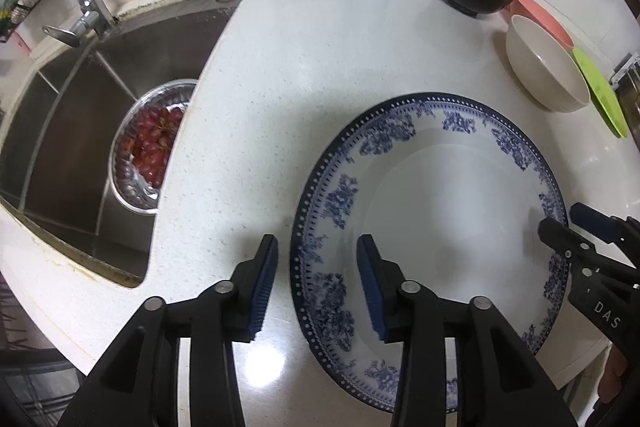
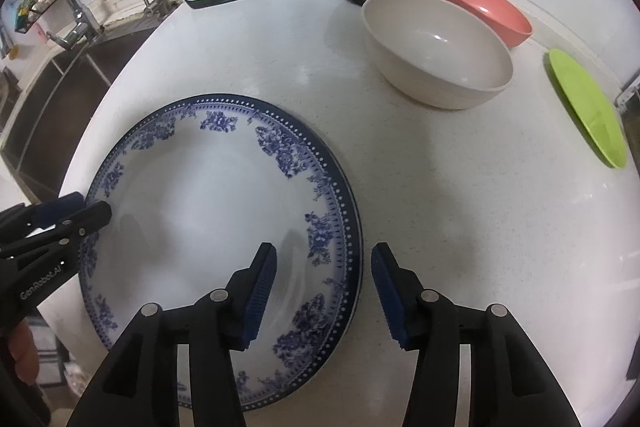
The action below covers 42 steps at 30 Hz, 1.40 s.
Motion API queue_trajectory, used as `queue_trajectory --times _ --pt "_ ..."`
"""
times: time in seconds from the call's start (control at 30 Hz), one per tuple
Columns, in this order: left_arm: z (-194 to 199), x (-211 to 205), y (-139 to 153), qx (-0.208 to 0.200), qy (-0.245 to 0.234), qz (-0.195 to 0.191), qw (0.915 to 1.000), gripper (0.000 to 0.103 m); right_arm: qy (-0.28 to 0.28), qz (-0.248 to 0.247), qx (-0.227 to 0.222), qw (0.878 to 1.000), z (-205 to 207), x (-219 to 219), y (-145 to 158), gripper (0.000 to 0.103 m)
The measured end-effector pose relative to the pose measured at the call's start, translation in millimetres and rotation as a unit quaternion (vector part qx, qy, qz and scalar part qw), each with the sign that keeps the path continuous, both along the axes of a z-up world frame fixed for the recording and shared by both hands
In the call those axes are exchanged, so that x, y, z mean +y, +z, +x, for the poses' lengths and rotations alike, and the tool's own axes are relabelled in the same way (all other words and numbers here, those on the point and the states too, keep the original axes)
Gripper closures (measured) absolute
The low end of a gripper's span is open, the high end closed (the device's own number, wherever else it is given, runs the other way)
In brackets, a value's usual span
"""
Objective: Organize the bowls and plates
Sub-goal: 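Move both tools to the lime-green plate beside the pot rack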
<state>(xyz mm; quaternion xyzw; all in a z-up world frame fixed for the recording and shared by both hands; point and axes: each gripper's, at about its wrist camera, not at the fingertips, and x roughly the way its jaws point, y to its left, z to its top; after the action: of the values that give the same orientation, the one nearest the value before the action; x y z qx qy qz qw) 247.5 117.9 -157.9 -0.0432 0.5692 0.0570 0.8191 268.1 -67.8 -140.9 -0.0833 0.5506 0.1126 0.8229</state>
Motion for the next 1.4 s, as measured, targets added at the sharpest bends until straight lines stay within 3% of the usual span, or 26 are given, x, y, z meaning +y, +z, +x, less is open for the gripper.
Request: queue_trajectory --times 0.23,0.53,0.7,1.1,1.4 --pt "-4.2 -5.1 16.5 -0.026 -0.006 0.006 0.9996 0.045 -0.001 0.013 -0.02 1.0 -6.7 -7.1 13.5 0.052" --pt "-4.3 -32.9 53.7 -0.088 -0.039 0.027 0.995 0.022 -0.022 0.033 -0.056 0.998 -15.2 -34.9 41.5 0.052" --pt "1.8 -58.2 74.5 -0.12 -0.064 0.034 0.9901 0.013 -0.048 0.039 -0.077 0.995 -14.7 -60.7 57.2 0.044" --pt "31.5 -134.4 107.4 -0.163 -0.124 0.026 0.9784 0.008 -0.113 0.042 -0.135 0.983 -9.6 -137.1 90.0 0.035" --pt "52.6 -189.6 137.3 -0.204 -0.157 0.031 0.9659 0.007 -0.151 0.037 -0.17 0.973 -1.7 -188.9 111.4 0.035"
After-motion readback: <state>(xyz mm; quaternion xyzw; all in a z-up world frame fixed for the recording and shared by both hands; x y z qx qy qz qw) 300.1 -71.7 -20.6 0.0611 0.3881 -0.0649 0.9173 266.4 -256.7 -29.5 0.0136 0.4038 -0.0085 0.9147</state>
